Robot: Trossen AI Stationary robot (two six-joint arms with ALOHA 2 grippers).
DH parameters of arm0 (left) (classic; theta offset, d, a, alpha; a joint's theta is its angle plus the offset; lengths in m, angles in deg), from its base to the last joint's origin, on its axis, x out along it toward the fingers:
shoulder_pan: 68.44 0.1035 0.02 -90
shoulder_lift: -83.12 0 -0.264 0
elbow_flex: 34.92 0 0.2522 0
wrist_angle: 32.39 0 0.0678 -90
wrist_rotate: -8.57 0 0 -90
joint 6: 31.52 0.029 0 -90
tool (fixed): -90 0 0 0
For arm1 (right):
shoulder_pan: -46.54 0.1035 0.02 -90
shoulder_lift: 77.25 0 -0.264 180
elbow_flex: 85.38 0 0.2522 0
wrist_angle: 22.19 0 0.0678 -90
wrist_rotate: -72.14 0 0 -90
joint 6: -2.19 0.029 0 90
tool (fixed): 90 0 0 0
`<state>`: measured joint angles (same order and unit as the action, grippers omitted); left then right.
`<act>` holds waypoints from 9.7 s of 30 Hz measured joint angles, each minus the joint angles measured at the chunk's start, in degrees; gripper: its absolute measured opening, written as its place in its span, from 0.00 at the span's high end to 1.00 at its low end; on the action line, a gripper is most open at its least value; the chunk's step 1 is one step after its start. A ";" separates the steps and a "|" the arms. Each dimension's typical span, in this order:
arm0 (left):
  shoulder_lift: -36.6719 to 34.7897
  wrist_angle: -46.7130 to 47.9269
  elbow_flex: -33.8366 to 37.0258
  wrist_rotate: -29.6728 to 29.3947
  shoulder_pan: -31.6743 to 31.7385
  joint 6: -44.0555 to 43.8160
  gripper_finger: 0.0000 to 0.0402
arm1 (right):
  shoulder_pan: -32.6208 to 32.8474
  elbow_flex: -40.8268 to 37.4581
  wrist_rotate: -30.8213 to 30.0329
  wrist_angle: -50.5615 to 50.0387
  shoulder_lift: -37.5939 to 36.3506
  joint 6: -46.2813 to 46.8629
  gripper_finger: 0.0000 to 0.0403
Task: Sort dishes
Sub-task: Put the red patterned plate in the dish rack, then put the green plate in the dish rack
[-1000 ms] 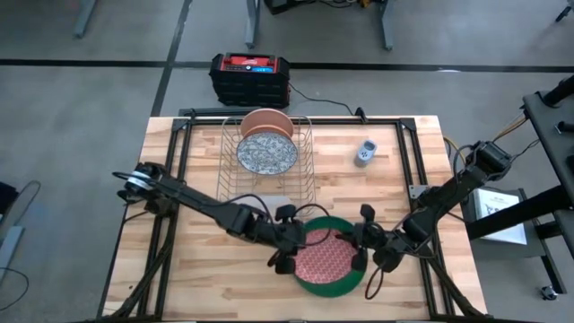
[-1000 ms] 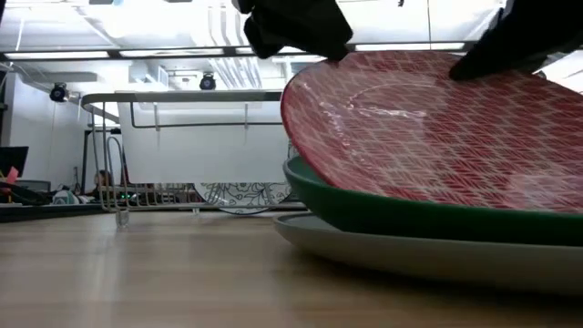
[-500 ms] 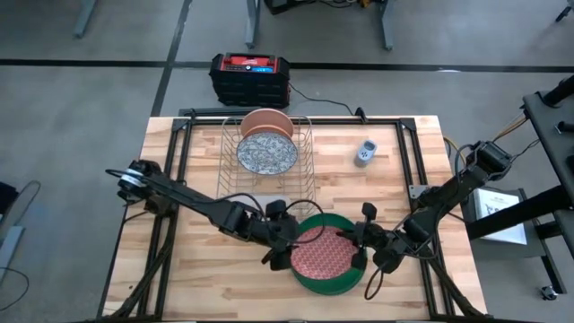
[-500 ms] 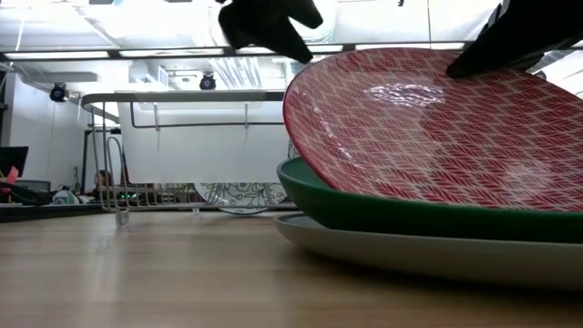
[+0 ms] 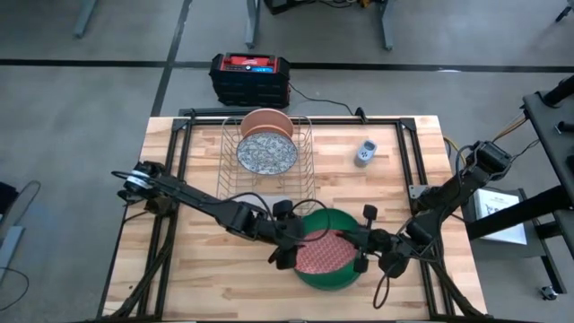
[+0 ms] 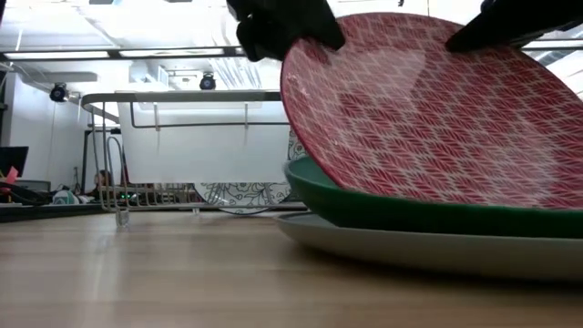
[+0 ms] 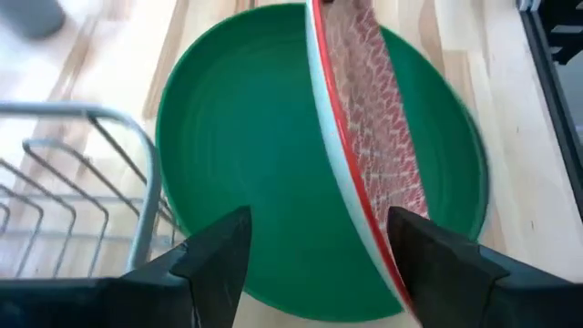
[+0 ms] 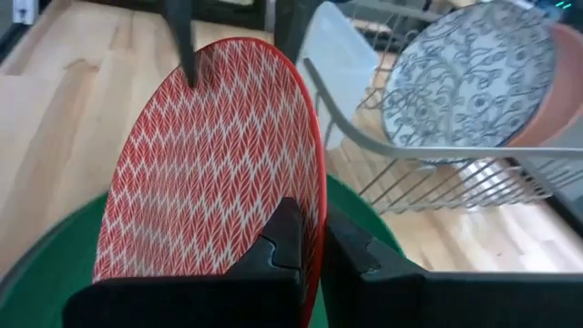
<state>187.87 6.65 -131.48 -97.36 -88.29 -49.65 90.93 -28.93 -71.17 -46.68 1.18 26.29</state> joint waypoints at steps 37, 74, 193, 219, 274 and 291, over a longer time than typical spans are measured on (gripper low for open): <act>0.77 -6.65 -1.70 -6.89 0.07 2.03 0.97 | 0.23 -0.05 0.49 2.87 -2.01 8.57 0.78; -26.70 14.80 -4.01 -27.27 -6.39 14.52 0.45 | -16.86 -0.57 6.68 3.00 -31.59 -10.61 0.95; -38.64 19.80 -1.38 -37.53 5.44 35.97 0.45 | -56.52 9.72 59.72 66.01 26.98 -25.81 0.95; -38.70 19.83 -0.15 -37.53 5.44 34.71 0.45 | -55.53 9.52 53.71 56.06 28.02 -26.20 0.87; -38.29 31.57 2.24 -29.54 5.44 27.43 0.45 | -48.35 3.10 57.35 -10.96 -6.11 -12.29 0.57; -38.88 30.75 12.01 -29.57 5.46 24.53 0.45 | -40.90 -1.83 54.71 -13.14 1.12 -7.09 0.57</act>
<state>148.99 37.41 -119.47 -126.93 -82.83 -25.13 50.02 -30.76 -16.46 -59.81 2.30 19.20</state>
